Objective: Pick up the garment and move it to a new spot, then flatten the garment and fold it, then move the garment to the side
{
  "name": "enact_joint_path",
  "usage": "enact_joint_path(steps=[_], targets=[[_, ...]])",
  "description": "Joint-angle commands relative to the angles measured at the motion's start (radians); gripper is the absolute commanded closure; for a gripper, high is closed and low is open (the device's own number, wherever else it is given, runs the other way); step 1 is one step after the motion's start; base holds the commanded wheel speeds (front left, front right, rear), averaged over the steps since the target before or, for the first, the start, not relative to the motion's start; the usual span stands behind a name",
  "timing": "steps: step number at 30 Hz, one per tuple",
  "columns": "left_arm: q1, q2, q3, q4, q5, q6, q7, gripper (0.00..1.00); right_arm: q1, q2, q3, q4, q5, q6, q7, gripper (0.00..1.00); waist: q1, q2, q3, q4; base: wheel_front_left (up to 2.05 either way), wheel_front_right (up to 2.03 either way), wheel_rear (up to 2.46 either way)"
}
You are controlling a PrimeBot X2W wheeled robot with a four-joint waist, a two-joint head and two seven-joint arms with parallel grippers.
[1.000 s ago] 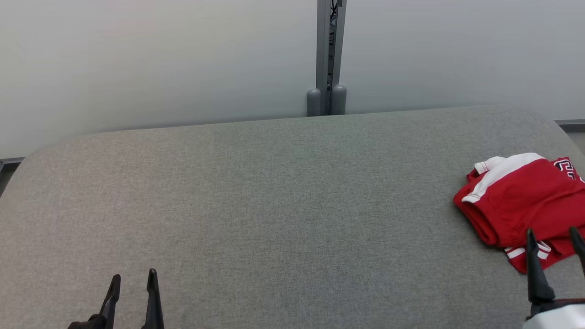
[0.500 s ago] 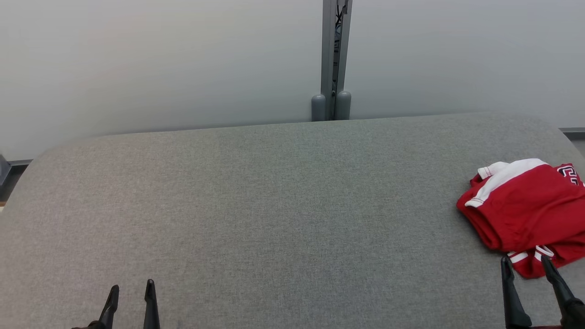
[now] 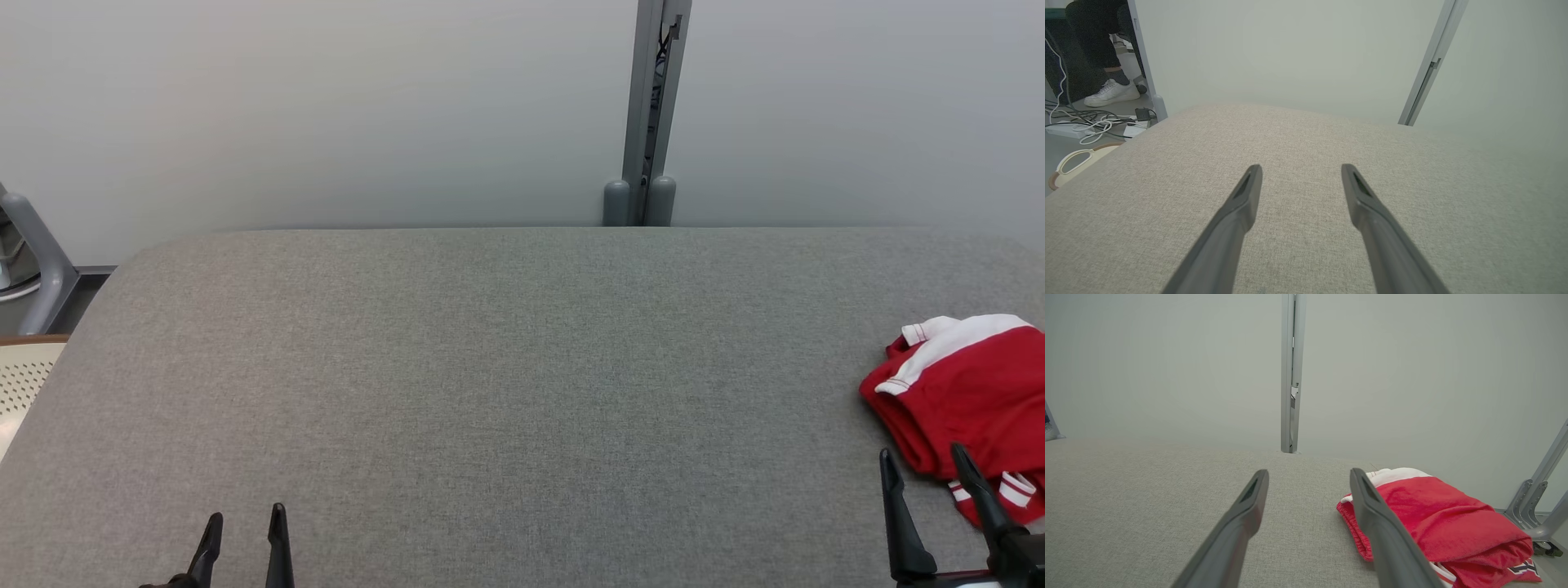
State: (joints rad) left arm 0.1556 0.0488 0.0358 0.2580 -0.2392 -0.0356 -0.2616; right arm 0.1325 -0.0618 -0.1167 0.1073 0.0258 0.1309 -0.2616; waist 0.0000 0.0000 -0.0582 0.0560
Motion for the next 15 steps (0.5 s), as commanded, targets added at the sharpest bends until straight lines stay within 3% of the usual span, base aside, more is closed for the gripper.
enact_joint_path(steps=[1, 3, 4, 9, 15], targets=[[-0.015, 0.004, -0.001, 0.0, -0.004, -0.003, -0.004, 0.0, -0.004, -0.003, 0.001, 0.0, 0.004, 0.0, -0.004, 0.0, 0.0, 0.0, -0.002, 0.003, 0.0, 0.0, 0.0], [-0.015, 0.004, -0.004, 0.001, -0.009, -0.008, -0.004, 0.0, -0.001, -0.002, 0.004, 0.002, 0.005, 0.0, -0.004, 0.0, 0.0, 0.0, -0.003, 0.005, 0.0, 0.0, 0.0], [-0.001, 0.0, -0.004, 0.002, -0.004, -0.004, 0.0, 1.0, 0.0, 0.001, 0.004, 0.004, 0.001, 0.0, 0.0, 1.0, 0.0, 0.0, -0.003, 0.006, 0.0, 0.0, 0.0], [0.024, -0.013, -0.007, 0.05, -0.006, -0.003, 0.006, 1.0, 0.023, 0.021, 0.004, 0.052, 0.0, 0.0, 0.006, 1.0, 0.0, 0.0, -0.003, 0.006, 0.0, 0.0, 0.0], [-0.006, -0.012, 0.005, 0.05, -0.119, -0.011, 0.042, 1.0, -0.007, 0.02, -0.004, 0.066, 0.13, 0.0, 0.044, 1.0, 0.0, 0.0, 0.0, 0.003, 0.0, 0.0, 0.0]])
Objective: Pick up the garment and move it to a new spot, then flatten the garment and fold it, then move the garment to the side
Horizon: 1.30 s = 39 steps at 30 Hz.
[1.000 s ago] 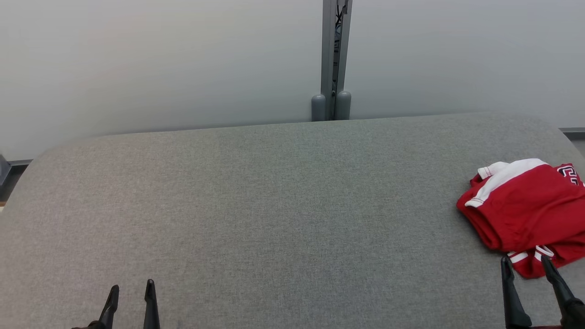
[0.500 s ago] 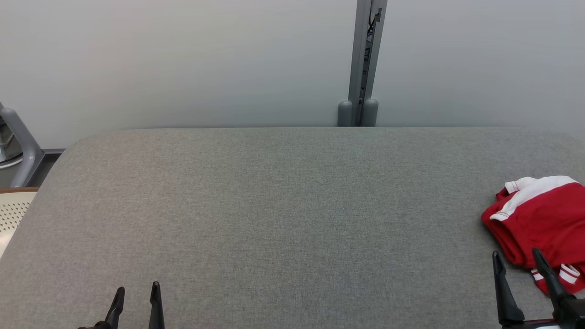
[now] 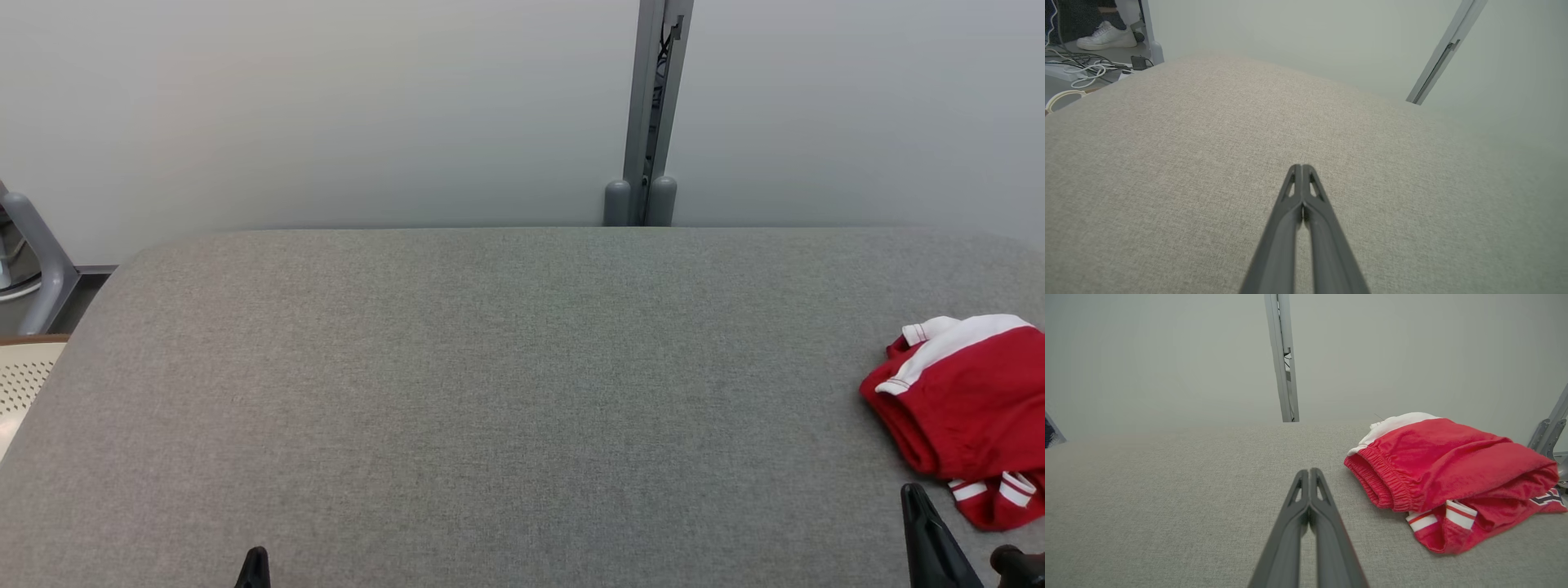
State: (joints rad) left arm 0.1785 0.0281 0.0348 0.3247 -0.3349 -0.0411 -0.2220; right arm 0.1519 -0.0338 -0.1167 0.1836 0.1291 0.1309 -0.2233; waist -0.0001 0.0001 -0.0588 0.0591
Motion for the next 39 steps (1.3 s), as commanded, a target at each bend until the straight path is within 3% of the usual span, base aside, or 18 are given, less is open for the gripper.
enact_joint_path(steps=[1, 21, 39], targets=[[-0.032, 0.009, 0.007, -0.018, -0.042, -0.006, 0.007, 1.0, -0.029, -0.008, -0.003, -0.01, 0.049, 0.0, 0.01, 1.0, 0.0001, -0.0001, 0.001, -0.001, 0.0, 0.0, 0.0], [-0.099, 0.014, 0.023, -0.039, -0.366, -0.029, 0.09, 1.0, -0.088, -0.011, 0.003, 0.003, 0.426, 0.0, 0.092, 1.0, 0.0001, -0.0001, 0.011, -0.011, 0.0, 0.0, 0.0], [-0.152, 0.017, 0.038, -0.051, -0.602, -0.045, 0.153, 1.0, -0.136, -0.014, 0.003, 0.017, 0.699, 0.0, 0.156, 1.0, 0.0001, -0.0001, 0.02, -0.02, 0.0, 0.0, 0.0]])
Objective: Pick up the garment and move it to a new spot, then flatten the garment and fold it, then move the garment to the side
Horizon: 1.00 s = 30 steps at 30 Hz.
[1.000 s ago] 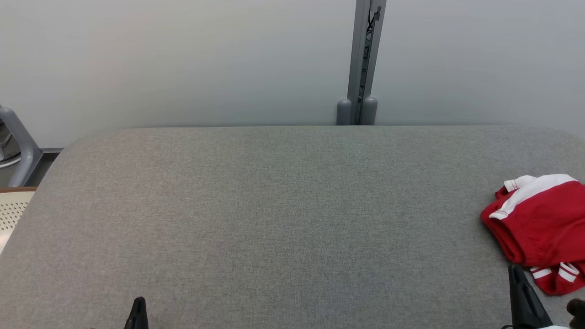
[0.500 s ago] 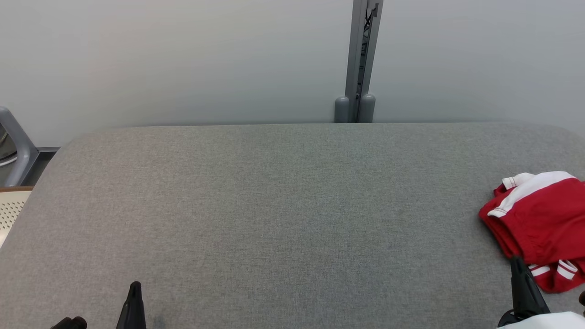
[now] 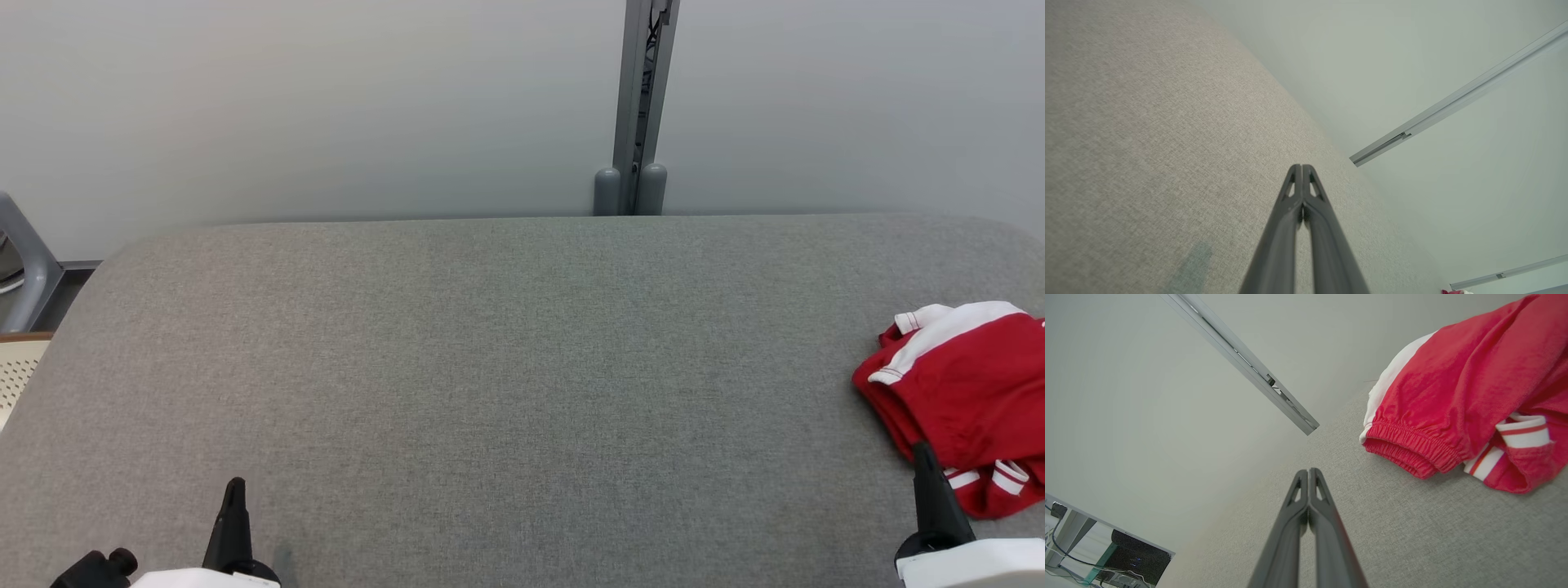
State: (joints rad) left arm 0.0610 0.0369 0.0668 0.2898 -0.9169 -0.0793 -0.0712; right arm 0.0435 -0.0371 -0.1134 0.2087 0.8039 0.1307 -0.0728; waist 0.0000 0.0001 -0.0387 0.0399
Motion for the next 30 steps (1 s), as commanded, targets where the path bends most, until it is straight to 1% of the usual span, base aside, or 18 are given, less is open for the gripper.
enact_joint_path(steps=[1, 17, 30], targets=[[-0.037, 0.008, 0.007, -0.017, -0.032, -0.008, 0.006, 1.0, -0.03, -0.011, -0.001, -0.007, 0.038, 0.0, 0.009, 1.0, 0.0, -0.0001, 0.001, -0.001, 0.0, 0.0, 0.0], [-0.074, 0.01, 0.018, -0.025, -0.206, -0.021, 0.053, 1.0, -0.065, -0.013, -0.001, 0.004, 0.241, 0.0, 0.056, 1.0, 0.0, -0.0001, 0.009, -0.009, 0.0, 0.0, 0.0], [-0.1, 0.012, 0.026, -0.03, -0.321, -0.028, 0.085, 1.0, -0.087, -0.014, -0.001, 0.011, 0.374, 0.0, 0.087, 1.0, 0.0, -0.0001, 0.015, -0.015, 0.0, 0.0, 0.0]])
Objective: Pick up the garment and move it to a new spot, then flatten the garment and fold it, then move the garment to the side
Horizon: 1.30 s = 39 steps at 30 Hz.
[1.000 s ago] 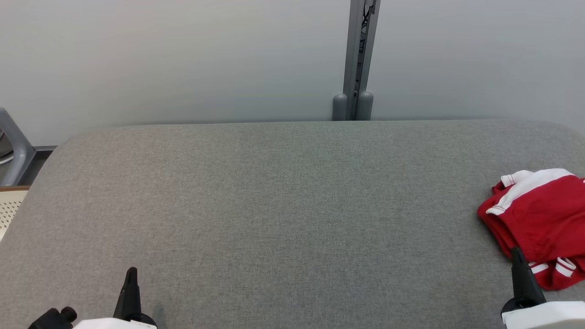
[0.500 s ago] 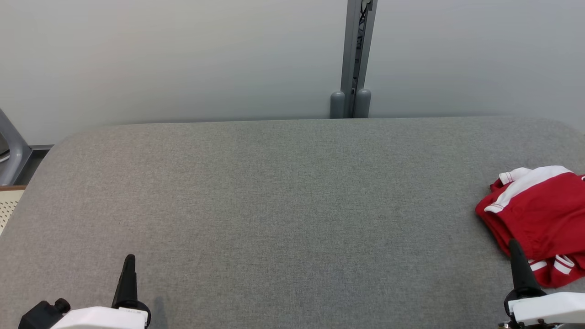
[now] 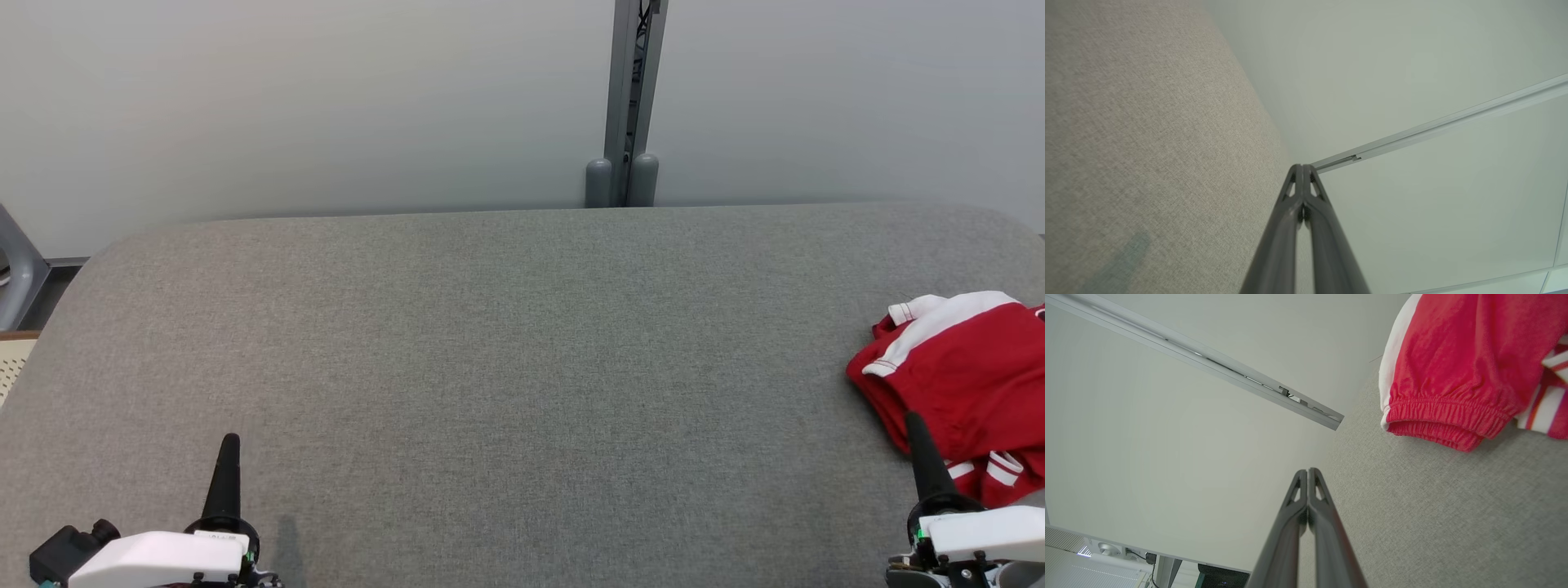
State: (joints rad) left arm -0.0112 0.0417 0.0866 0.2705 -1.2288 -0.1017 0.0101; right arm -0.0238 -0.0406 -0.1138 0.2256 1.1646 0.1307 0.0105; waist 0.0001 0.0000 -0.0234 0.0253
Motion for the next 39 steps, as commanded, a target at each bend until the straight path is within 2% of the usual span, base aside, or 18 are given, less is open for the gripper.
enact_joint_path(steps=[1, 39], targets=[[-0.03, 0.007, 0.007, -0.012, -0.018, -0.006, 0.007, 1.0, -0.021, -0.011, -0.001, -0.005, 0.024, 0.0, 0.007, 1.0, 0.0, 0.0, 0.001, 0.0, 0.0, 0.0, 0.0], [-0.092, 0.01, 0.025, -0.025, -0.313, -0.027, 0.086, 1.0, -0.077, -0.013, -0.001, 0.015, 0.365, 0.0, 0.087, 1.0, -0.0001, 0.0, 0.02, -0.019, 0.0, 0.0, 0.0]])
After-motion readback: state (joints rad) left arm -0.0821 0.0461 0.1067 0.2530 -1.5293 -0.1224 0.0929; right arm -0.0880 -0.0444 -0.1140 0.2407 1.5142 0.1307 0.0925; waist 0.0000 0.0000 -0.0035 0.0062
